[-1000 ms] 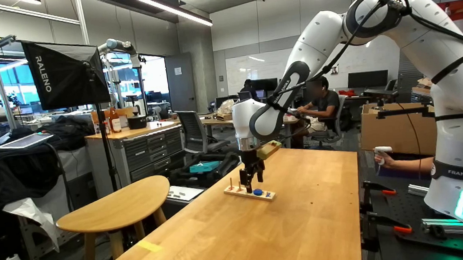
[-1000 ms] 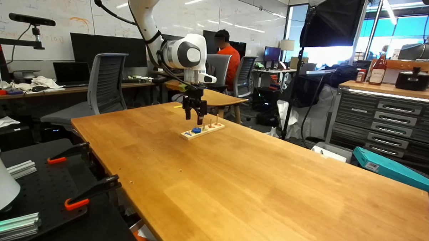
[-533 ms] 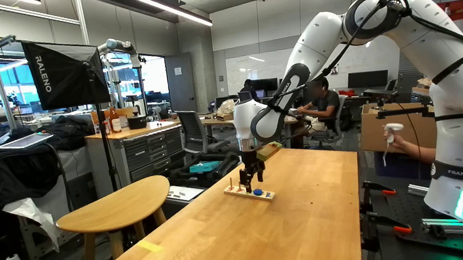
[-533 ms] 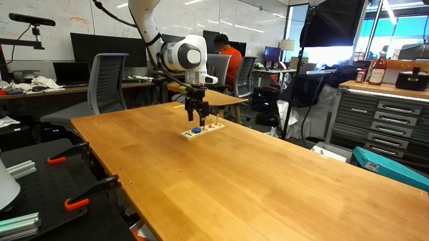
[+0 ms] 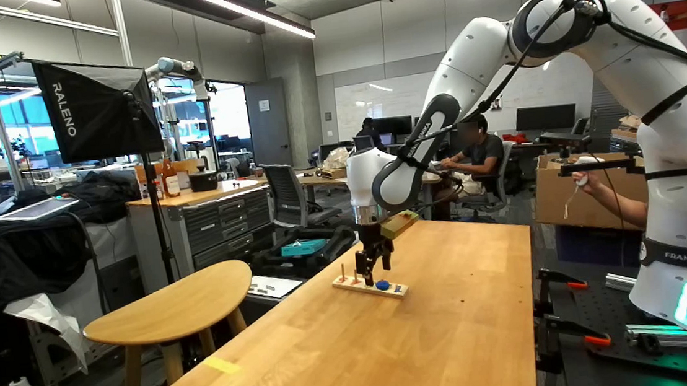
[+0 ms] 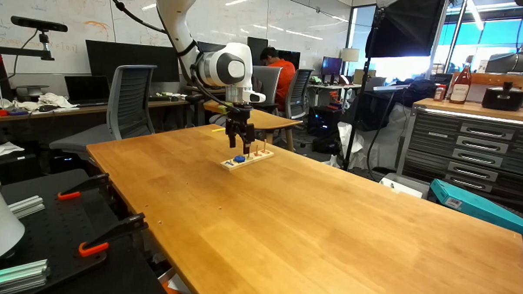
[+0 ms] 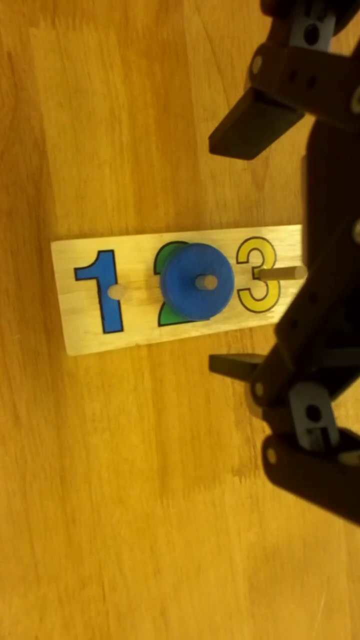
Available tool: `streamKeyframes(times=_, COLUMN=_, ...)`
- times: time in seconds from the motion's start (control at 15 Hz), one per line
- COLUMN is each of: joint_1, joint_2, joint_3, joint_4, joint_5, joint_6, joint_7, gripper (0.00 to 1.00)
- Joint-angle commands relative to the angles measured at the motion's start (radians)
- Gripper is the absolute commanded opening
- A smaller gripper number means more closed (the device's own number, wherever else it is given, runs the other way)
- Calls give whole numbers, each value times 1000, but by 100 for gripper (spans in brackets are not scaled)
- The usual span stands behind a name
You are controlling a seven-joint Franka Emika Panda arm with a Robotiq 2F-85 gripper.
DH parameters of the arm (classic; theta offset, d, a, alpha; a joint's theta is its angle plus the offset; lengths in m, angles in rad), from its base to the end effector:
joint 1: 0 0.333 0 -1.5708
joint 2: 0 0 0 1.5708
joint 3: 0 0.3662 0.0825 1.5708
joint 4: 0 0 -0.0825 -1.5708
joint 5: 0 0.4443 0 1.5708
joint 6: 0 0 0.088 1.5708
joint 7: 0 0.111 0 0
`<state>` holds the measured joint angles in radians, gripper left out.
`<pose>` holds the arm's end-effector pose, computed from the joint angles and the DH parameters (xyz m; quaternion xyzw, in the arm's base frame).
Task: Remove the blue object from the wooden structure then put it on the table
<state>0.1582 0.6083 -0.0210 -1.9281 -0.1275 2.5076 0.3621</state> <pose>0.6758 0.0944 0.1545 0.9972 -0.0586 -0.0035 0.0453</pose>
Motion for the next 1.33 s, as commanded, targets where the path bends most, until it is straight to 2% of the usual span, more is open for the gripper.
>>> streamKeyframes(times=0.0, joint_1=6, joint_2=11, joint_3=-13, joint_4=2, joint_5=20, joint_6=26, joint_7=-9, gripper=100)
streamKeyframes(times=0.67, joint_1=-9, joint_2=52, joint_3=-12, joint_4=23, joint_5=37, joint_6=20, joint_7=-13, gripper=100)
streamKeyframes(times=0.73, joint_1=-12, joint_2=54, joint_3=-11, joint_4=22, joint_5=38, joint_6=32, joint_7=-19, gripper=76)
streamKeyframes(times=0.87, joint_1=-18, joint_2=56, joint_3=-7, joint_4=22, joint_5=48, joint_6=56, joint_7=-26, gripper=66)
streamKeyframes(times=1.27, joint_1=-34, joint_2=60, joint_3=3, joint_4=28, joint_5=86, joint_6=67, joint_7=-38, gripper=18)
